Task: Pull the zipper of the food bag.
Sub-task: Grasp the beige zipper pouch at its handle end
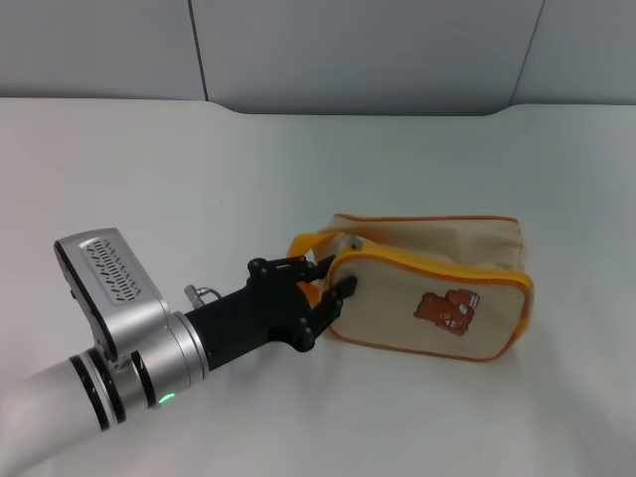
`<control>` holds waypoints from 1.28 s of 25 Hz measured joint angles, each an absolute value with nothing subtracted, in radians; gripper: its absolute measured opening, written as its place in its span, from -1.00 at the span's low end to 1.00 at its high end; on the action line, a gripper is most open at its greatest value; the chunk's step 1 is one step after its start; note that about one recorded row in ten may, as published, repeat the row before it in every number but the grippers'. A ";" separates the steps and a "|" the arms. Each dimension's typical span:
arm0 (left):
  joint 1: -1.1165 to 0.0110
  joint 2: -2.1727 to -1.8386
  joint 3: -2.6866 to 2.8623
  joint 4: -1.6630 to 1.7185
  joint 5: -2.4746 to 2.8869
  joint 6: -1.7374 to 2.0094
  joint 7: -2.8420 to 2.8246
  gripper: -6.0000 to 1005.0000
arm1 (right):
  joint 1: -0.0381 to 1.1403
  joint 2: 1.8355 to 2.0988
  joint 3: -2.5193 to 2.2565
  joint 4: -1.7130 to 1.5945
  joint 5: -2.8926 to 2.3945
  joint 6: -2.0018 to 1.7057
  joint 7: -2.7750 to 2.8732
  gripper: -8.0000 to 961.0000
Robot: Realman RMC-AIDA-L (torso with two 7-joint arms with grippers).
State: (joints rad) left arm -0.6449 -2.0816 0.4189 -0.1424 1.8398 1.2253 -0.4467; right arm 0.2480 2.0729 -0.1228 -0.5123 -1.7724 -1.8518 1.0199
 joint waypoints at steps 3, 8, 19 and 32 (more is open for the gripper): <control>-0.644 -2.082 0.392 -0.151 1.842 1.229 -0.418 -0.47 | 0.249 2.074 -0.125 -0.512 -1.773 -1.852 1.020 0.75; -0.644 -2.082 0.376 -0.148 1.843 1.244 -0.386 -0.63 | 0.260 2.077 -0.129 -0.496 -1.775 -1.851 0.993 0.75; -0.647 -2.079 0.385 -0.033 1.859 1.392 -0.361 -0.70 | 0.296 2.082 -0.239 -0.427 -1.786 -1.843 0.796 0.75; -0.635 -2.077 0.391 0.115 1.860 1.539 -0.360 -0.74 | 0.405 2.091 -0.274 0.036 -1.603 -1.746 -0.188 0.75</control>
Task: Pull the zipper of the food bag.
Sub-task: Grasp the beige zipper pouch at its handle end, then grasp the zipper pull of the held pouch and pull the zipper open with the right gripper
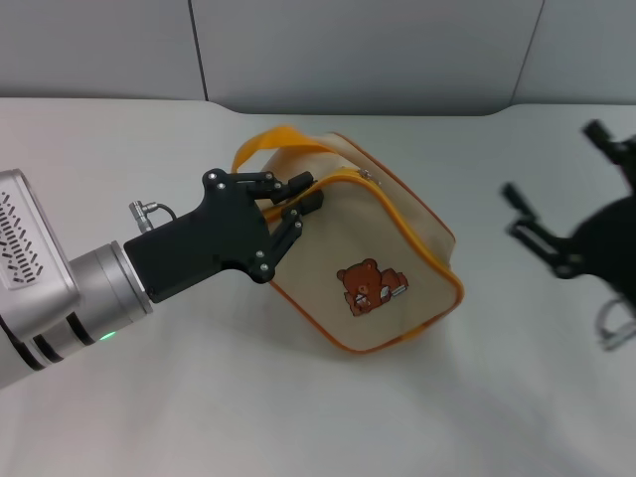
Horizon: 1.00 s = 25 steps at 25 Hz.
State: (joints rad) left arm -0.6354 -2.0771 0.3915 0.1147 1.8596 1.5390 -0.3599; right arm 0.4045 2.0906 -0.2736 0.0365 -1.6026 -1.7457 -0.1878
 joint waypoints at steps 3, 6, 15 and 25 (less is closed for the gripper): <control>-0.638 -2.078 0.393 0.115 1.860 1.543 -0.359 -0.75 | 0.452 2.092 -0.267 0.149 -1.598 -1.697 -0.432 0.75; -0.642 -2.078 0.393 0.115 1.859 1.544 -0.360 -0.76 | 0.498 2.092 -0.259 0.222 -1.598 -1.618 -0.593 0.75; -0.647 -2.079 0.393 0.117 1.857 1.546 -0.360 -0.76 | 0.537 2.092 -0.231 0.312 -1.604 -1.490 -0.801 0.75; -0.657 -2.080 0.395 0.114 1.858 1.546 -0.357 -0.78 | 0.563 2.092 -0.223 0.361 -1.604 -1.495 -0.807 0.75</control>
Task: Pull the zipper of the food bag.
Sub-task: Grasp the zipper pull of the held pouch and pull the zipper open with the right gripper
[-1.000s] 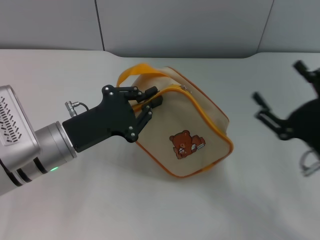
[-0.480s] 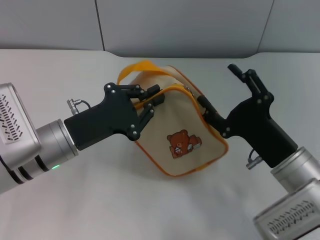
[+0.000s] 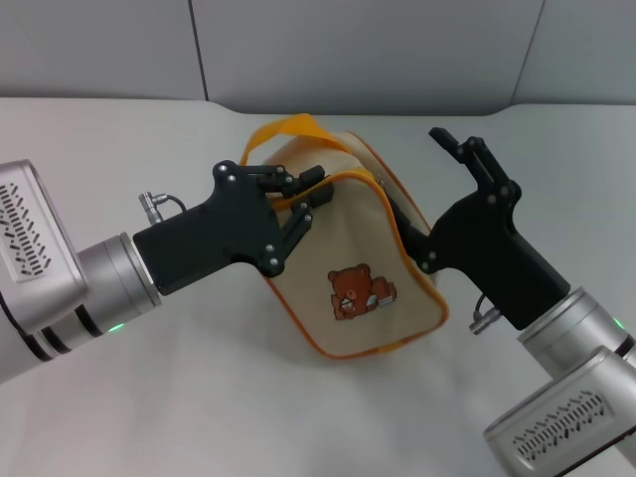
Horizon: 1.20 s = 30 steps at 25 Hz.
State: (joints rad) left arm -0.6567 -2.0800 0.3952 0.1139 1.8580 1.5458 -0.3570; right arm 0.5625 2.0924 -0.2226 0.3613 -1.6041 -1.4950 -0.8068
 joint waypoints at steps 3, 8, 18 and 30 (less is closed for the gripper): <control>-0.657 -2.080 0.395 0.113 1.858 1.545 -0.357 -0.78 | 0.563 2.092 -0.222 0.368 -1.604 -1.503 -0.807 0.75; -0.657 -2.080 0.397 0.111 1.858 1.543 -0.357 -0.79 | 0.564 2.092 -0.211 0.388 -1.604 -1.506 -0.807 0.75; -0.665 -2.081 0.400 0.108 1.859 1.538 -0.357 -0.79 | 0.555 2.092 -0.207 0.433 -1.602 -1.495 -0.902 0.50; -0.667 -2.082 0.400 0.107 1.859 1.537 -0.357 -0.79 | 0.548 2.092 -0.216 0.444 -1.604 -1.447 -0.959 -0.48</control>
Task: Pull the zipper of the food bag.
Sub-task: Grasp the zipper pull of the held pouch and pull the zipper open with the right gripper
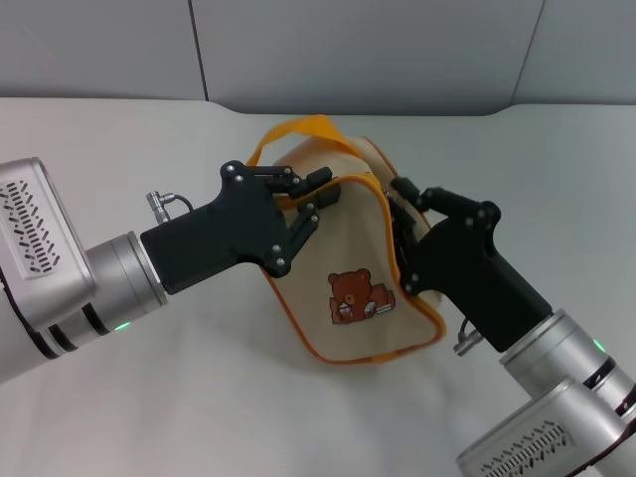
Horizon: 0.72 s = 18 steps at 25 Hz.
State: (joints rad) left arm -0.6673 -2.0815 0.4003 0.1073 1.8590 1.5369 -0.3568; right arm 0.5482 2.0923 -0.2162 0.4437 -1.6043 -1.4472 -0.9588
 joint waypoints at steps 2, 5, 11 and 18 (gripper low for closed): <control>-0.667 -2.082 0.400 0.107 1.858 1.537 -0.356 -0.79 | 0.541 2.092 -0.216 0.445 -1.605 -1.447 -0.959 -0.65; -0.666 -2.082 0.389 0.104 1.852 1.537 -0.344 -0.79 | 0.515 2.092 -0.215 0.445 -1.605 -1.455 -0.960 -0.76; -0.660 -2.082 0.382 0.104 1.832 1.541 -0.342 -0.79 | 0.449 2.092 -0.211 0.439 -1.605 -1.464 -0.961 -0.97; -0.658 -2.082 0.379 0.110 1.819 1.537 -0.341 -0.79 | 0.303 2.092 -0.217 0.381 -1.605 -1.471 -0.963 -0.95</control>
State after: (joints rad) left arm -0.6584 -2.0815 0.3786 0.1102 1.8188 1.5367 -0.3409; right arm 0.3025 2.0924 -0.2170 0.3811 -1.6049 -1.4711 -0.9630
